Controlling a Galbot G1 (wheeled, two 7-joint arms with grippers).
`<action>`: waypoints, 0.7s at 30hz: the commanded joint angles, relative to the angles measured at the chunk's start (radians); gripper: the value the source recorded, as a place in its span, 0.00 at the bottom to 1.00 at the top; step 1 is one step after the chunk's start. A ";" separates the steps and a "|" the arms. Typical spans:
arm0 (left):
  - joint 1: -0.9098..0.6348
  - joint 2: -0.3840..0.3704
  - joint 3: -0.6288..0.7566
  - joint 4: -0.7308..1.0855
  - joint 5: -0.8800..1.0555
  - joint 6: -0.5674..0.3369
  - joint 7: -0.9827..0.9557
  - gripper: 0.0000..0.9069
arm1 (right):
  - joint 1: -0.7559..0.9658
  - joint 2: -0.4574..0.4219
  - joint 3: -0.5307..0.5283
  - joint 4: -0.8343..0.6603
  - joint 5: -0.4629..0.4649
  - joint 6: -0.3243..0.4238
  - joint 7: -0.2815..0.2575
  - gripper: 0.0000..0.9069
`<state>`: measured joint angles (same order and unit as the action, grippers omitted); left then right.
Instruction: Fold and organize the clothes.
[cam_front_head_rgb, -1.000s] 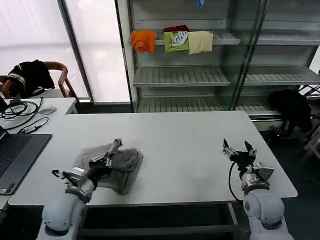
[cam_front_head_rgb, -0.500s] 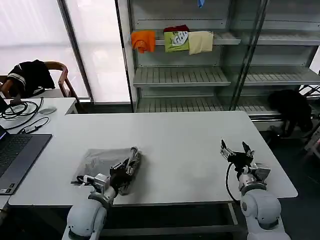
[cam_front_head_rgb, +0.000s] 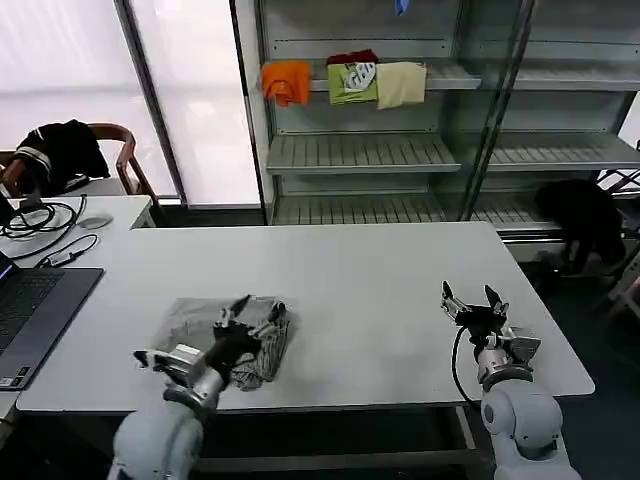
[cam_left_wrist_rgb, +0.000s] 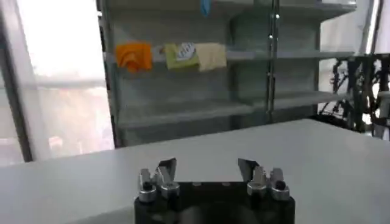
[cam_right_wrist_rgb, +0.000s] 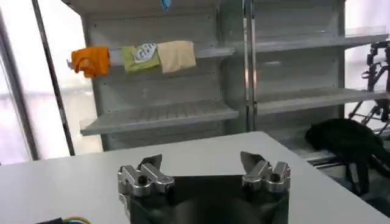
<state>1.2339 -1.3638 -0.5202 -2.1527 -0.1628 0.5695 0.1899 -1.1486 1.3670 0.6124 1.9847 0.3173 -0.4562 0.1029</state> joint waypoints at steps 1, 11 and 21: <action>-0.012 0.236 -0.431 0.255 -0.281 -0.038 0.049 1.00 | 0.008 0.004 -0.012 0.001 -0.003 -0.004 0.001 1.00; -0.027 0.215 -0.366 0.419 -0.243 -0.058 0.030 1.00 | 0.019 0.031 -0.045 -0.001 -0.032 -0.009 0.005 1.00; -0.030 0.162 -0.315 0.448 -0.202 -0.068 0.051 1.00 | 0.016 0.027 -0.038 -0.001 -0.033 -0.009 0.005 1.00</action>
<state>1.2095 -1.1939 -0.8176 -1.8008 -0.3693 0.5158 0.2261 -1.1356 1.3895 0.5812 1.9835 0.2892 -0.4649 0.1077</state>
